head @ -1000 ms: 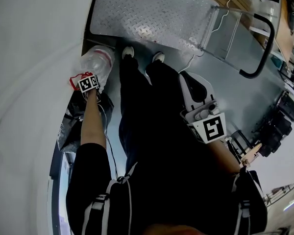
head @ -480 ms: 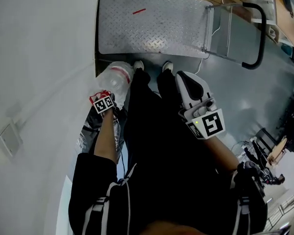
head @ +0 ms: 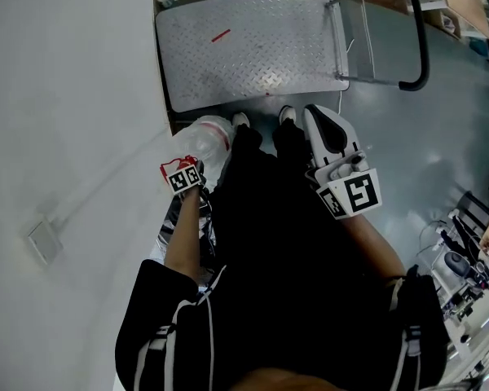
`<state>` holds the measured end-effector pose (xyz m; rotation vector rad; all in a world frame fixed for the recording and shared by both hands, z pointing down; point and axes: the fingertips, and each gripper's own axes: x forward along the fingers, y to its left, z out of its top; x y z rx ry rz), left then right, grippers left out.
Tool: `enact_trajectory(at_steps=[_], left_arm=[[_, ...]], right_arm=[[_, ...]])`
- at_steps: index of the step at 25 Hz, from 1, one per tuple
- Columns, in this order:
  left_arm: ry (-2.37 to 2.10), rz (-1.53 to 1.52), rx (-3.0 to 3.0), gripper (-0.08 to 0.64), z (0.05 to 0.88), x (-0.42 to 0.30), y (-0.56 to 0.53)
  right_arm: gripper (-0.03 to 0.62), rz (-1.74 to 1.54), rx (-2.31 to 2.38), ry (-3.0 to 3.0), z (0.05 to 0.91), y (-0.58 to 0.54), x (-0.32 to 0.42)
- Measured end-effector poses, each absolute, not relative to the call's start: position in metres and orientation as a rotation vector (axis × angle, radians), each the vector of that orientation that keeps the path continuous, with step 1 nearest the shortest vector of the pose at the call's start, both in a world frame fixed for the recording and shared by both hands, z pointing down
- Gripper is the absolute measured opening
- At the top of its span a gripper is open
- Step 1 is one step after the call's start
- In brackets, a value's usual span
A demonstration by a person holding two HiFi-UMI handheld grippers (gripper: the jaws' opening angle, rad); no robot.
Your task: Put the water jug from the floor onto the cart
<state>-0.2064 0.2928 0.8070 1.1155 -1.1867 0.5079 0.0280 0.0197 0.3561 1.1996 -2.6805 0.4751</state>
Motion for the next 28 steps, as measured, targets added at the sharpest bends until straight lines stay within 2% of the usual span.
enact_trajectory(at_steps=[13,28], left_arm=[[-1.303,0.548,1.261,0.040,0.733,-0.197,0.183],[-1.365,0.665,1.380,0.040,0.689,-0.152,0.011]], right_arm=[[0.018,0.458,1.468,-2.698,0.345,-0.004,0.078],[0.018,0.479,1.412,-2.800,0.335,-0.102,0.131]])
